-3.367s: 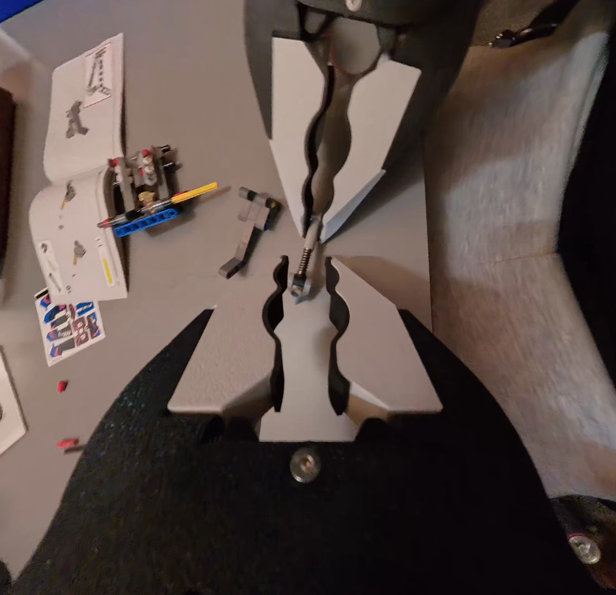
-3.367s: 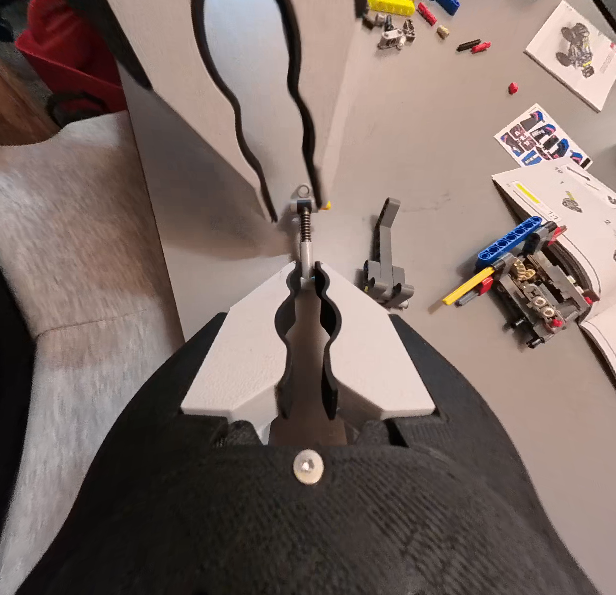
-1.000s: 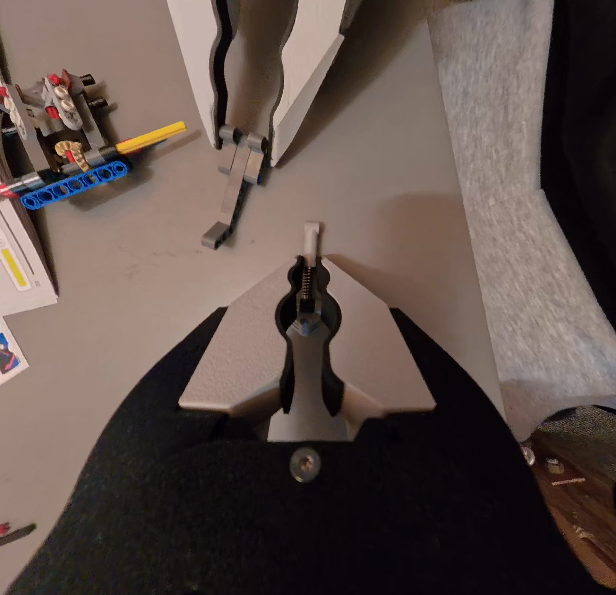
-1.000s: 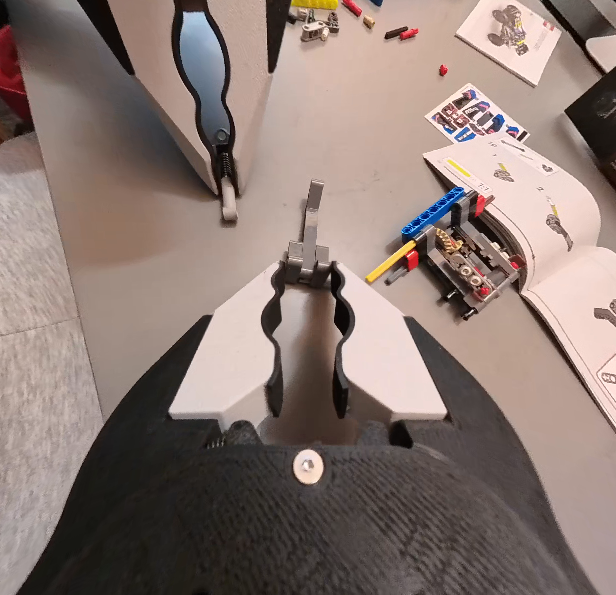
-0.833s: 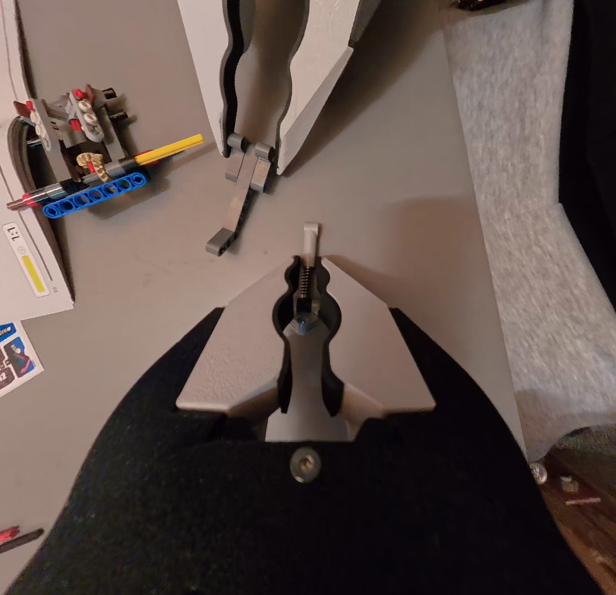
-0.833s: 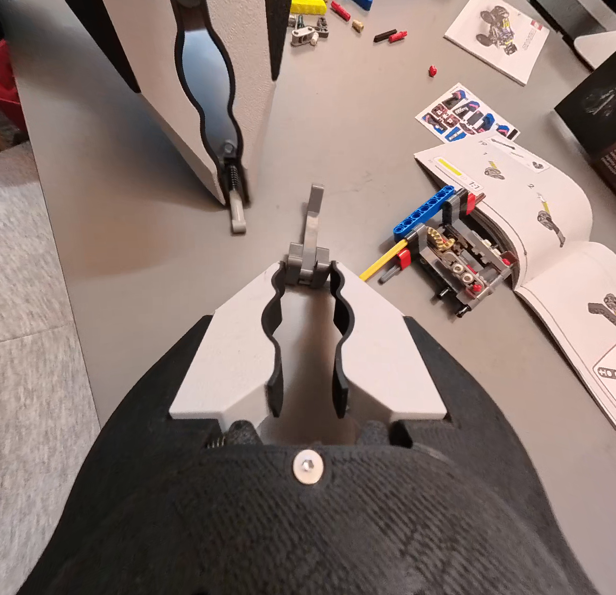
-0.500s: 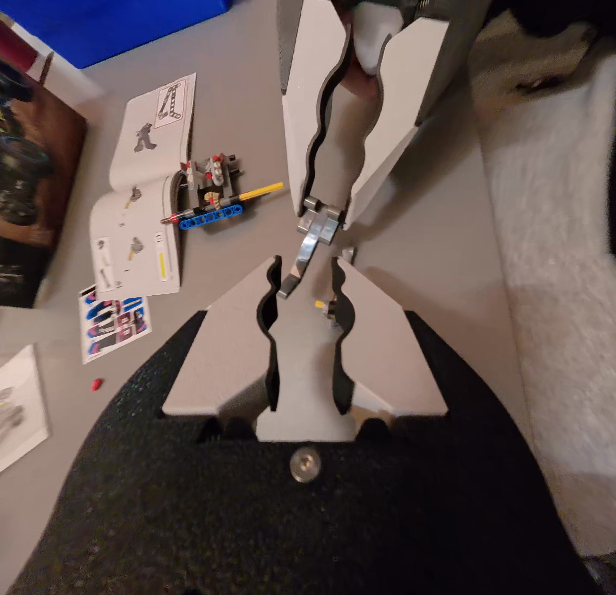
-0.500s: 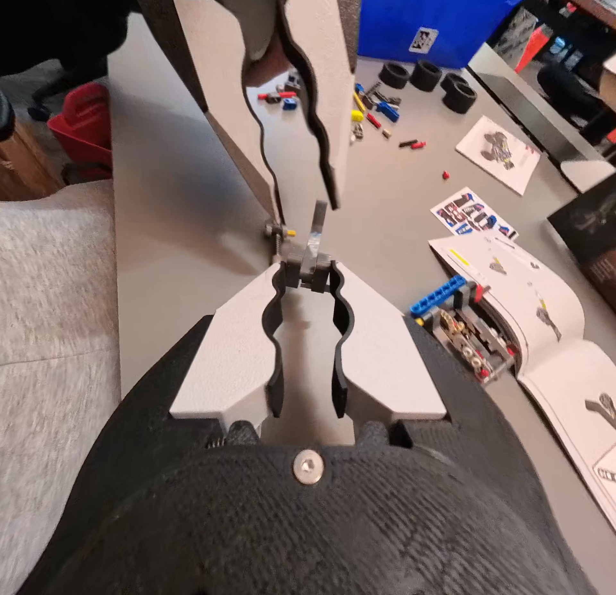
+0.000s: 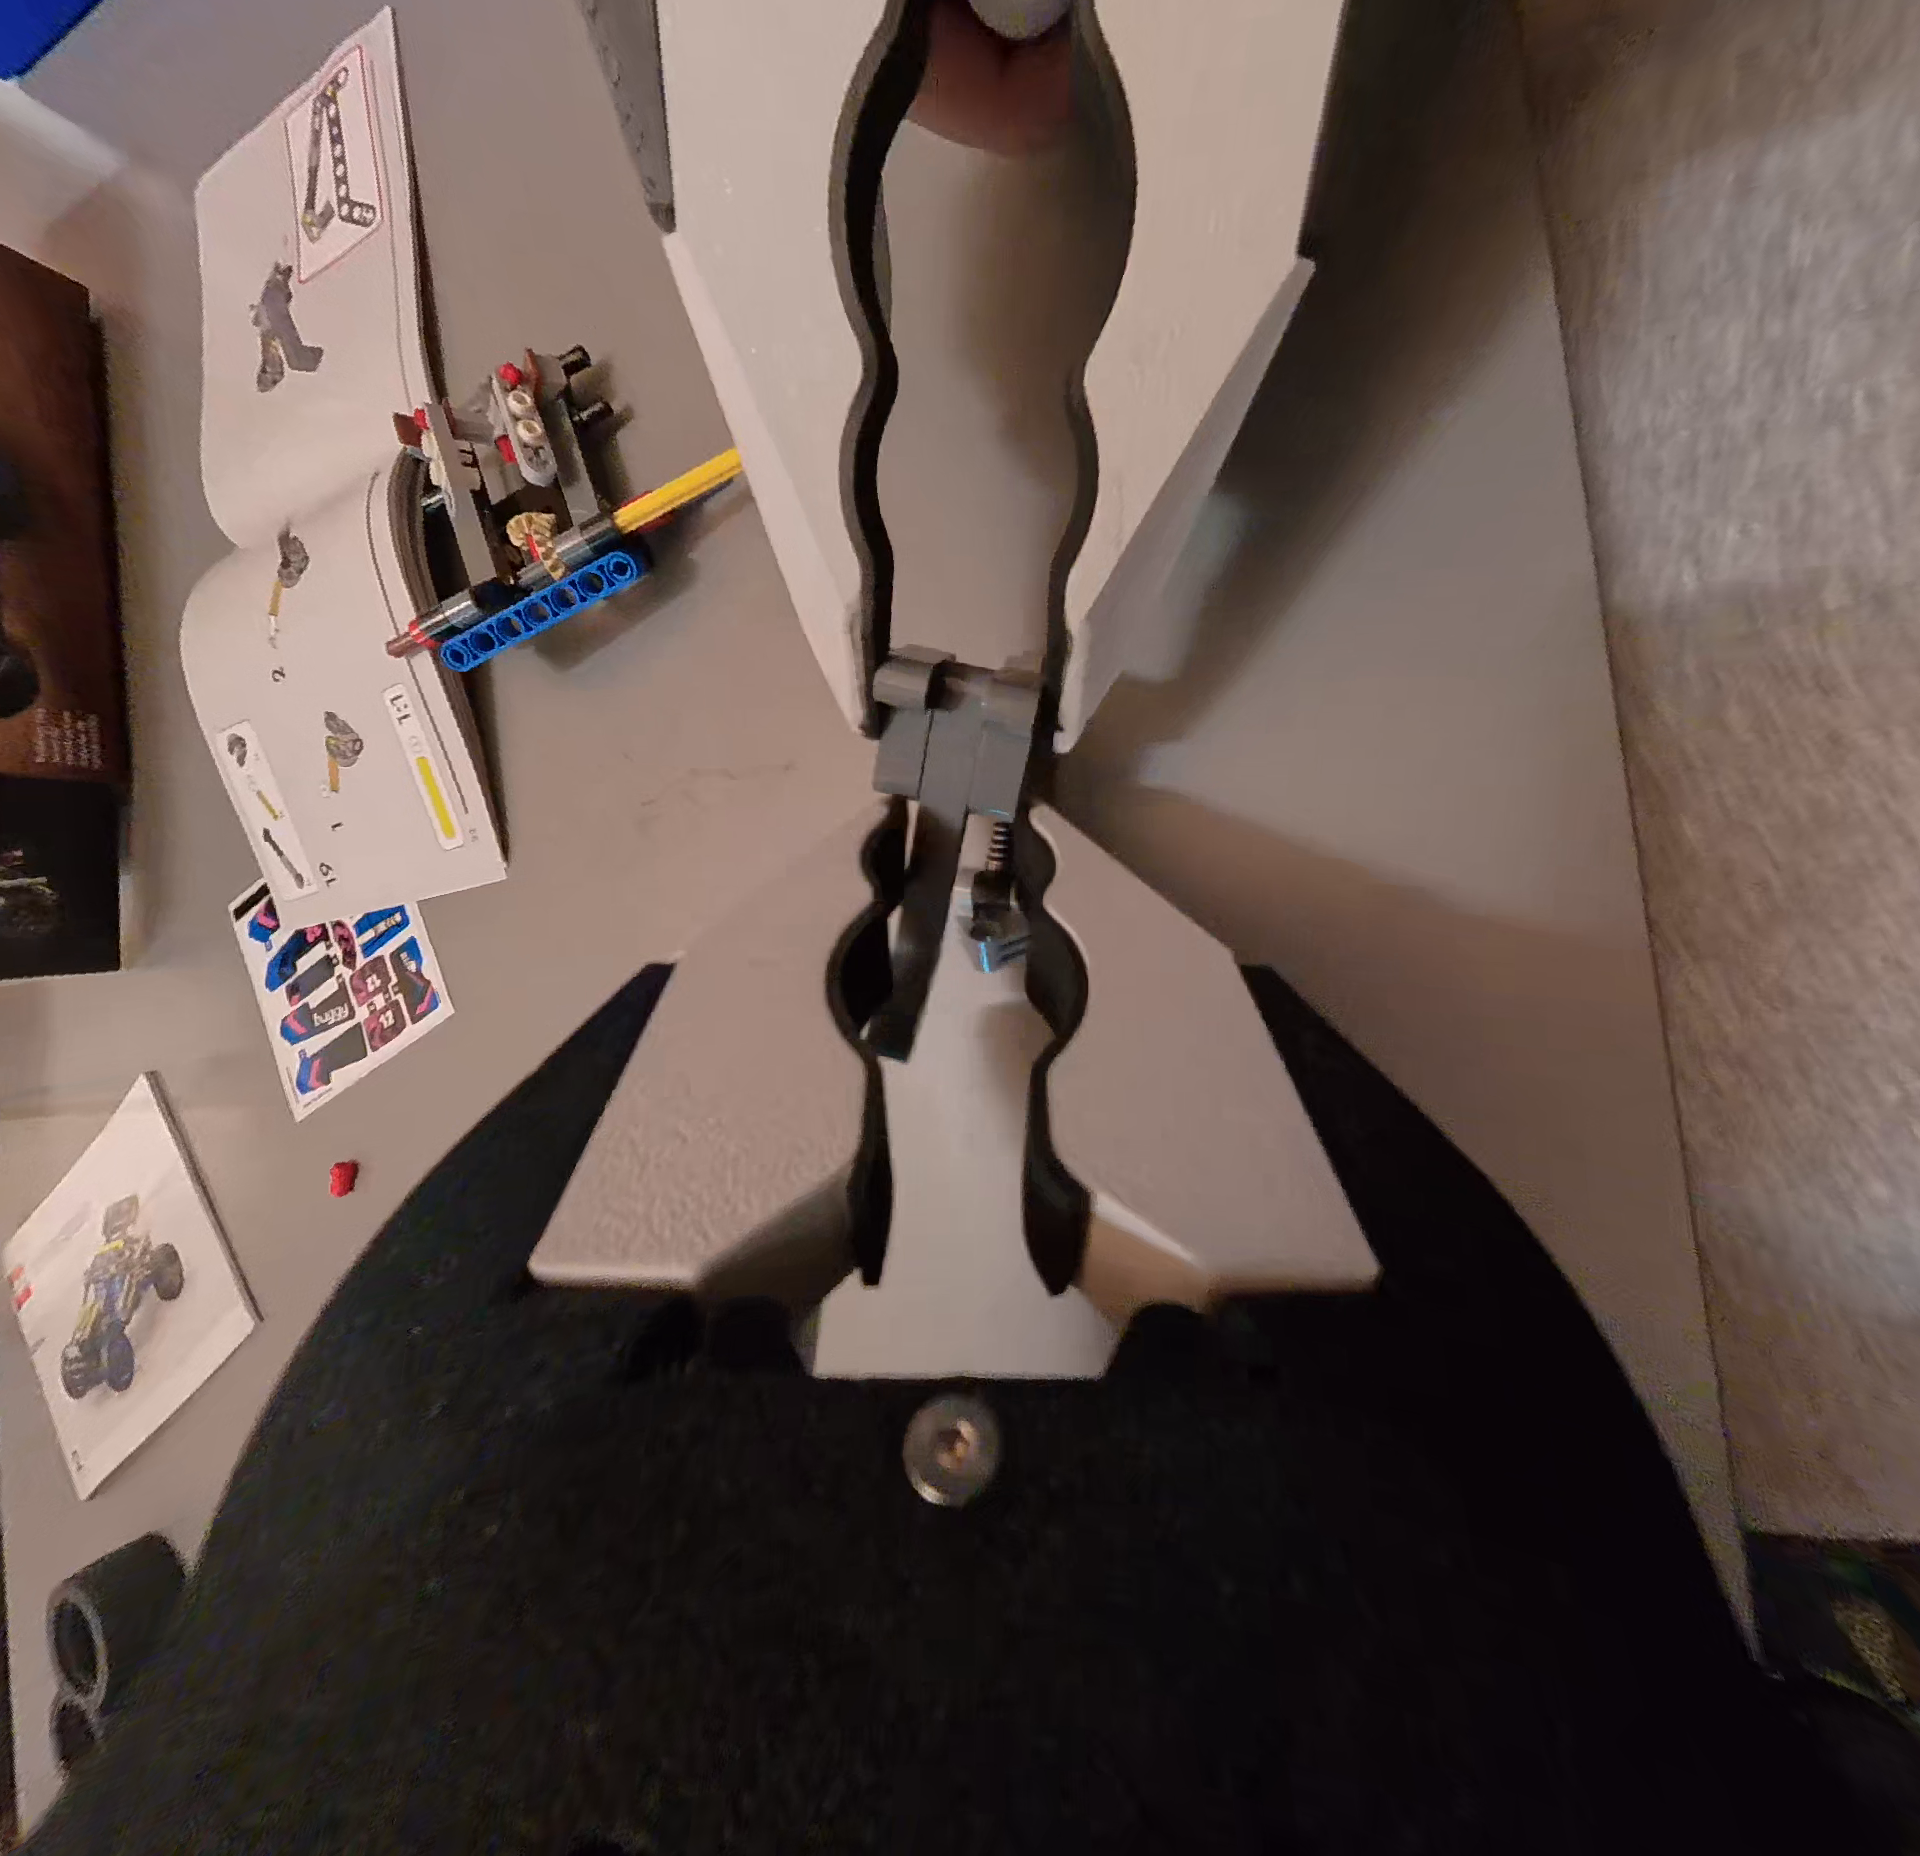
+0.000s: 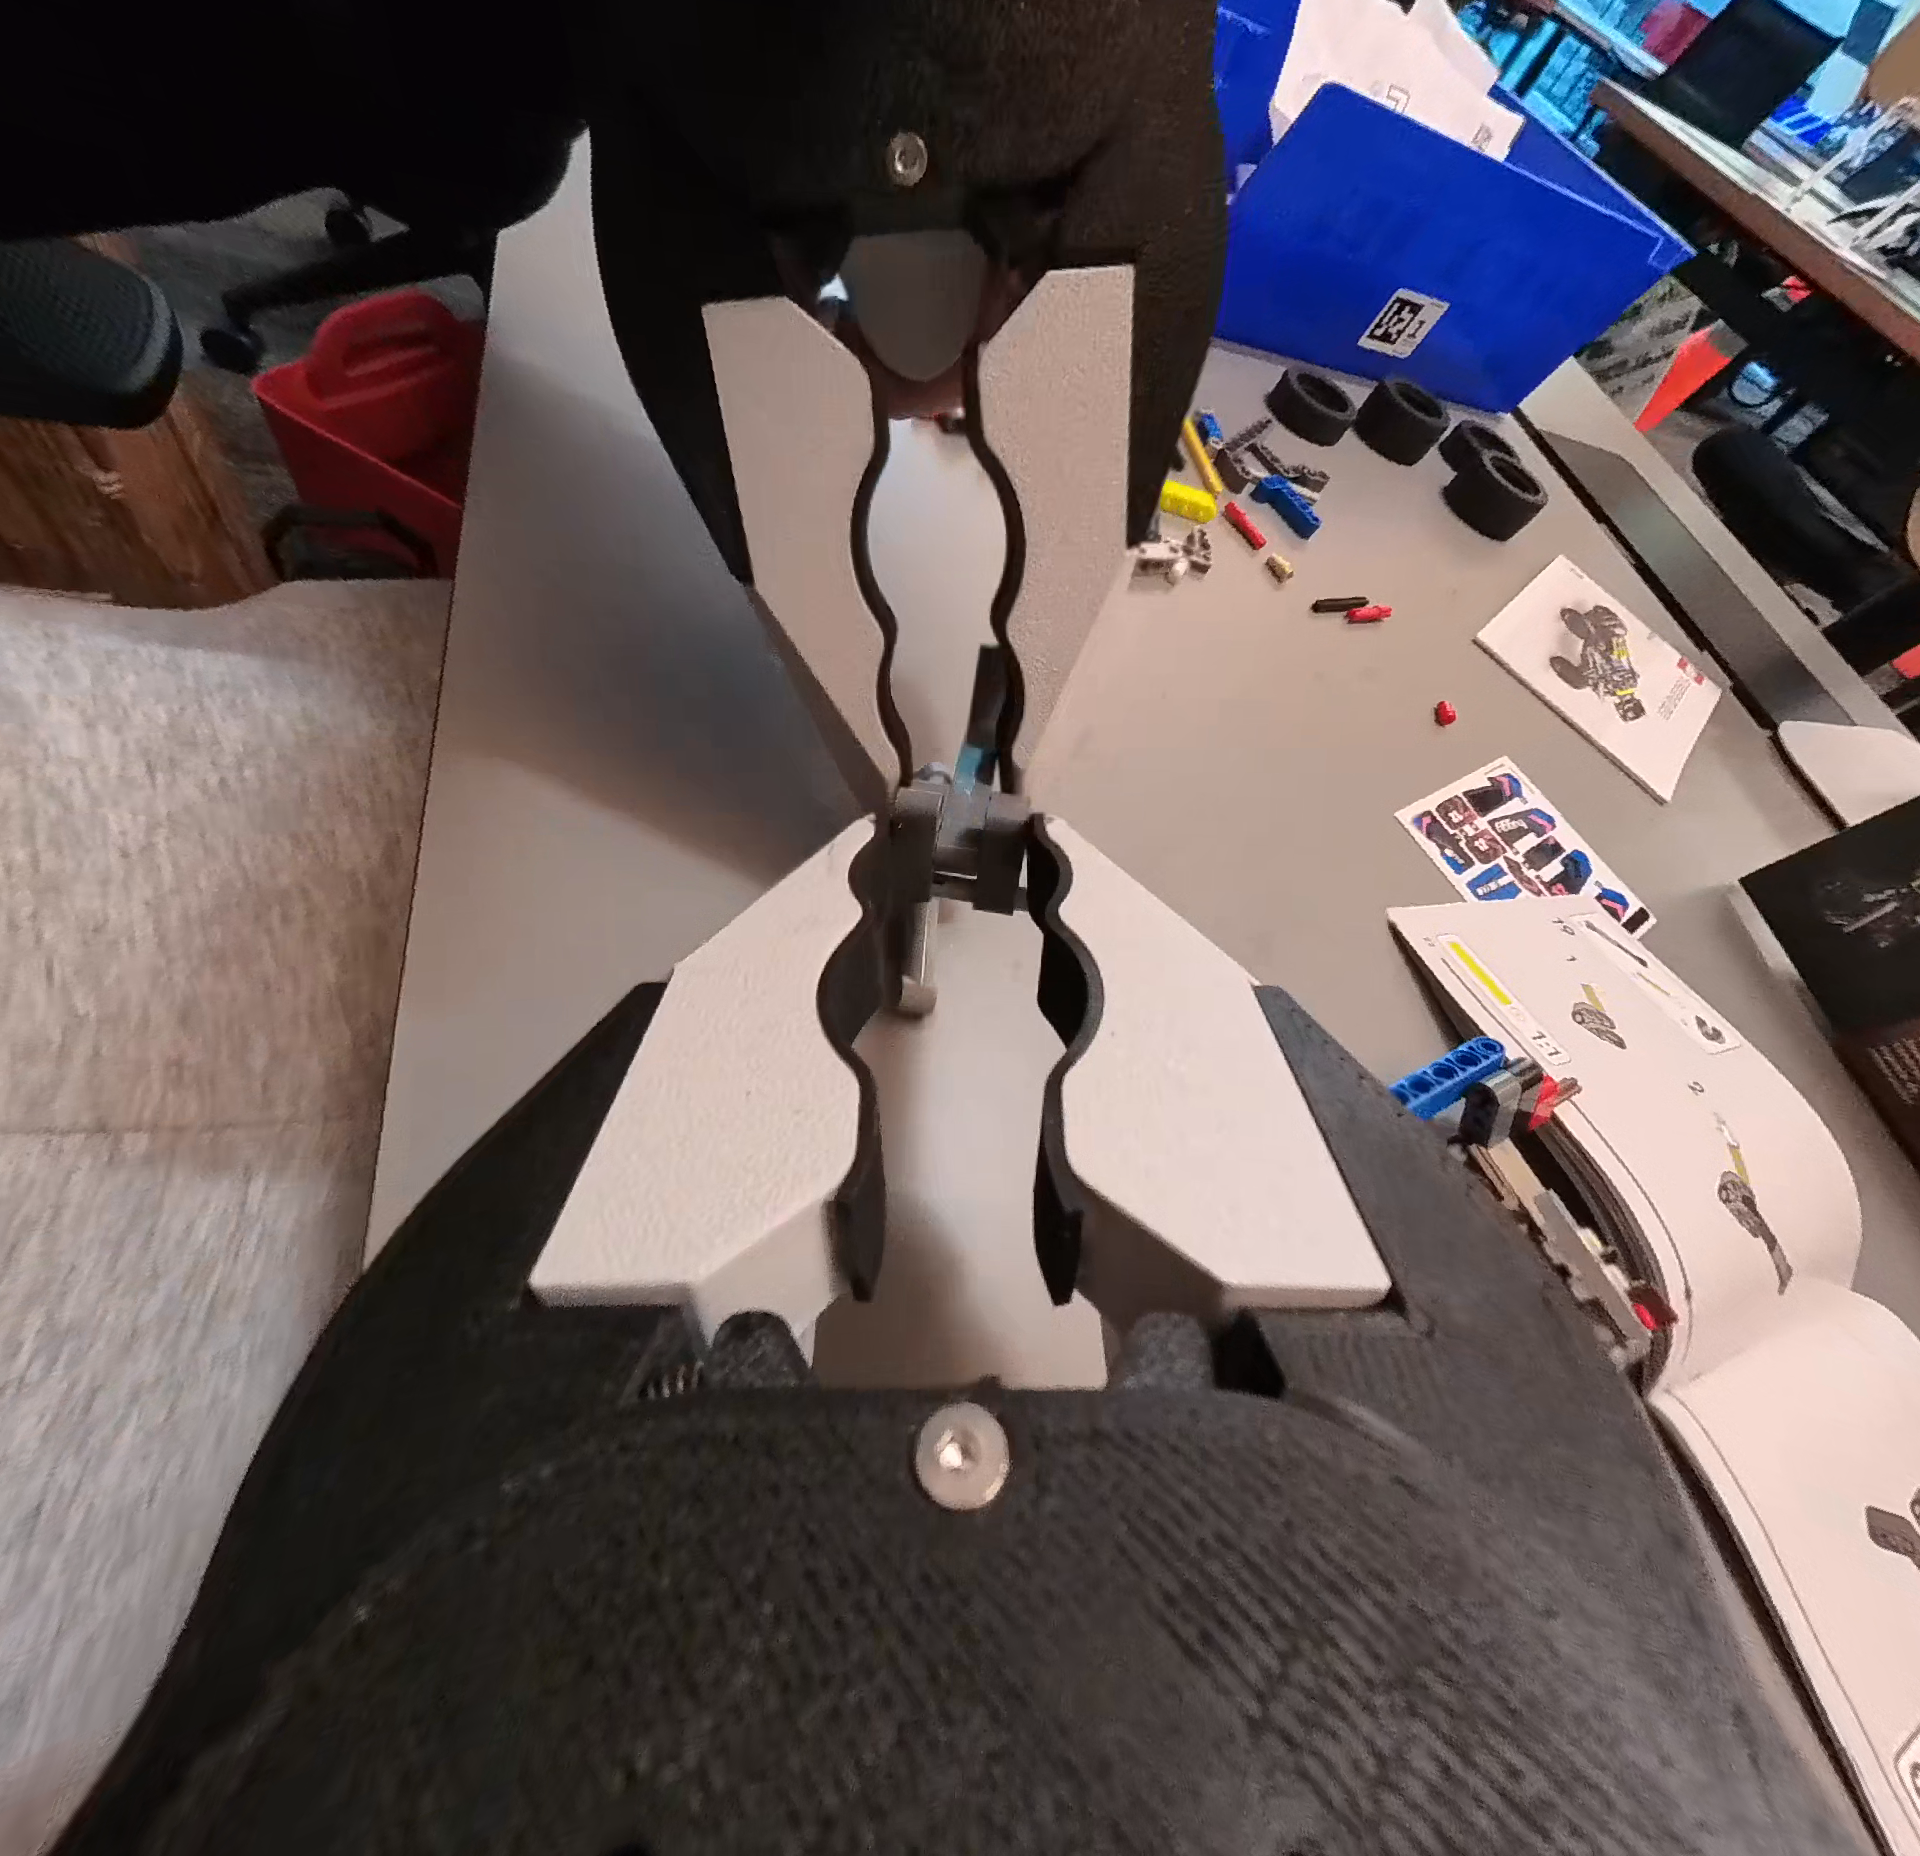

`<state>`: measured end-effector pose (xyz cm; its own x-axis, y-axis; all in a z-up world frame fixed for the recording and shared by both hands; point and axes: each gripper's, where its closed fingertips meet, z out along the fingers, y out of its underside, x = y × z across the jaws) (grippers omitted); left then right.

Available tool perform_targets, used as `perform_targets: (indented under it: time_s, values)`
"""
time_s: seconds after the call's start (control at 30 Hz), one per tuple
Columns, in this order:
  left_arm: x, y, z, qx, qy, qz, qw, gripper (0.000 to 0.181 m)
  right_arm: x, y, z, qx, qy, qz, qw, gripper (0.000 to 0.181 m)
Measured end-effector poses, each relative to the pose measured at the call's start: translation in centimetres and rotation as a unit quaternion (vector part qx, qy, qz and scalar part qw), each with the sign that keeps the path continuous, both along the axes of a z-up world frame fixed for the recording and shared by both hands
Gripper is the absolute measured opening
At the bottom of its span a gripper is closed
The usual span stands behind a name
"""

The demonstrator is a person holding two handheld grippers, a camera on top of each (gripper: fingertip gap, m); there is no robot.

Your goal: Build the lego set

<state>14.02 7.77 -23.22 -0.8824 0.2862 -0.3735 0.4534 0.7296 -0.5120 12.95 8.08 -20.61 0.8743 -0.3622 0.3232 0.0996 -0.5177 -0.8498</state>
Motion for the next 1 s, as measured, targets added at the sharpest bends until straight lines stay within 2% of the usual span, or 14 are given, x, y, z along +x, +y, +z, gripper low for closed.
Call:
perform_targets:
  time_s: [0.1, 0.17, 0.27, 0.33, 0.5, 0.63, 0.67, 0.77, 0.9, 1.0]
  values:
    - [0.0, -0.2, -0.3, 0.007, 0.003, -0.004, 1.000, 0.015, 0.0, -0.7, -0.6, -0.014, 0.003, 0.004, 1.000, 0.024]
    - [0.0, -0.1, -0.7, 0.021, 0.014, -0.002, 1.000, 0.014, 0.0, -1.8, -1.4, -0.051, 0.004, 0.015, 0.999, 0.032]
    - [0.0, -0.2, -0.7, 0.026, 0.021, -0.012, 0.999, 0.014, 0.6, -3.8, -1.4, -0.071, 0.025, 0.018, 0.997, 0.030]
    - [-0.1, -0.5, -0.6, 0.027, 0.034, -0.018, 0.999, 0.014, 0.5, -4.1, -1.5, -0.070, 0.041, 0.039, 0.996, 0.029]
    - [0.1, -1.0, -0.4, 0.045, 0.051, -0.030, 0.997, 0.014, 0.6, -3.8, -2.8, -0.114, 0.019, 0.081, 0.990, 0.033]
    - [-0.4, -1.0, -0.5, 0.069, 0.051, -0.053, 0.995, 0.013, 1.3, -3.8, -2.5, -0.130, -0.021, 0.096, 0.987, 0.030]
    - [-0.3, -1.0, -0.5, 0.072, 0.047, -0.054, 0.995, 0.004, 1.4, -3.8, -2.1, -0.126, -0.030, 0.101, 0.986, 0.029]
    - [-0.2, -1.1, -0.4, 0.070, 0.051, -0.052, 0.995, 0.004, 0.9, -3.5, -1.7, -0.124, -0.064, 0.142, 0.980, 0.026]
    - [-0.1, -0.9, -0.5, 0.077, 0.055, -0.050, 0.994, 0.004, 1.7, -3.7, -1.7, -0.170, -0.144, 0.131, 0.966, 0.026]
    - [-0.2, -0.8, -0.8, 0.082, 0.069, -0.058, 0.992, 0.004, 1.1, -2.8, -1.2, -0.170, -0.189, 0.143, 0.957, 0.027]
